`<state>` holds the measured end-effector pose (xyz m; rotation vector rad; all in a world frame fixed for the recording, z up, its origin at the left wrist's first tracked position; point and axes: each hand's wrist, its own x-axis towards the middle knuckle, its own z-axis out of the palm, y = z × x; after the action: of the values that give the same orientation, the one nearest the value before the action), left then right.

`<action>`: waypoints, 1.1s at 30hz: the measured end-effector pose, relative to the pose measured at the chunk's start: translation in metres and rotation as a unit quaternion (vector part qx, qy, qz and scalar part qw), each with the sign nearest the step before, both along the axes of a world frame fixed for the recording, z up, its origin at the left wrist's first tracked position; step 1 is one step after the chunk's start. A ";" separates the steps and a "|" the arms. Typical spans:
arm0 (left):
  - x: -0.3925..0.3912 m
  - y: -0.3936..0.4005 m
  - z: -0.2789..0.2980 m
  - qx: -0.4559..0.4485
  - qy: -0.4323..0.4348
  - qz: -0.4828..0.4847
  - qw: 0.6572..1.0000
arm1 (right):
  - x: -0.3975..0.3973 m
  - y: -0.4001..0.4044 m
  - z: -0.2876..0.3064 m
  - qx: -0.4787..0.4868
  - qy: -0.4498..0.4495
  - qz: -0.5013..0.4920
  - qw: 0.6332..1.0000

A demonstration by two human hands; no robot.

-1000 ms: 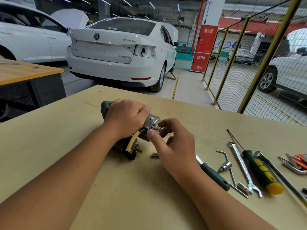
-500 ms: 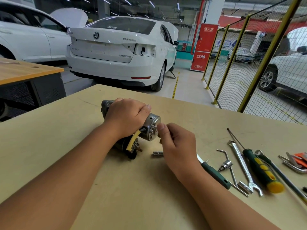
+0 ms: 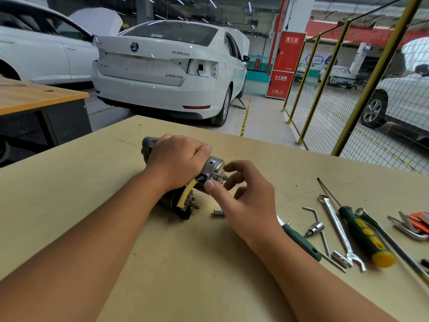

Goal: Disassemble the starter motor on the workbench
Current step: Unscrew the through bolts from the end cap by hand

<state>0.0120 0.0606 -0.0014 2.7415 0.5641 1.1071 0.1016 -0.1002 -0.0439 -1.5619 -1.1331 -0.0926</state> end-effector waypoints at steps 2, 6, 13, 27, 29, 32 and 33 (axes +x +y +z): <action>0.000 0.000 0.000 -0.006 0.000 0.000 1.000 | -0.003 0.001 0.000 -0.003 0.015 -0.004 1.000; 0.000 0.001 0.001 -0.009 0.005 0.003 1.000 | 0.003 0.001 -0.002 -0.008 0.010 -0.008 1.000; 0.000 0.001 0.000 -0.009 0.007 0.005 1.000 | 0.000 0.001 0.000 -0.005 0.031 -0.010 0.999; 0.000 0.003 -0.002 -0.011 0.009 0.016 1.000 | 0.005 0.001 -0.002 -0.010 0.004 -0.002 1.000; 0.000 0.004 -0.002 -0.008 0.011 0.018 1.000 | 0.003 0.000 -0.002 -0.002 0.007 0.007 1.000; 0.001 0.003 -0.002 -0.010 0.015 0.022 1.000 | 0.000 0.001 -0.001 -0.004 0.007 -0.008 1.000; 0.001 0.003 -0.001 -0.011 0.016 0.024 1.000 | 0.002 0.002 -0.002 -0.006 0.008 -0.015 1.000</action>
<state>0.0125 0.0636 -0.0029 2.7439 0.6445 1.0629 0.1034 -0.0978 -0.0458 -1.5871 -1.0999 -0.0924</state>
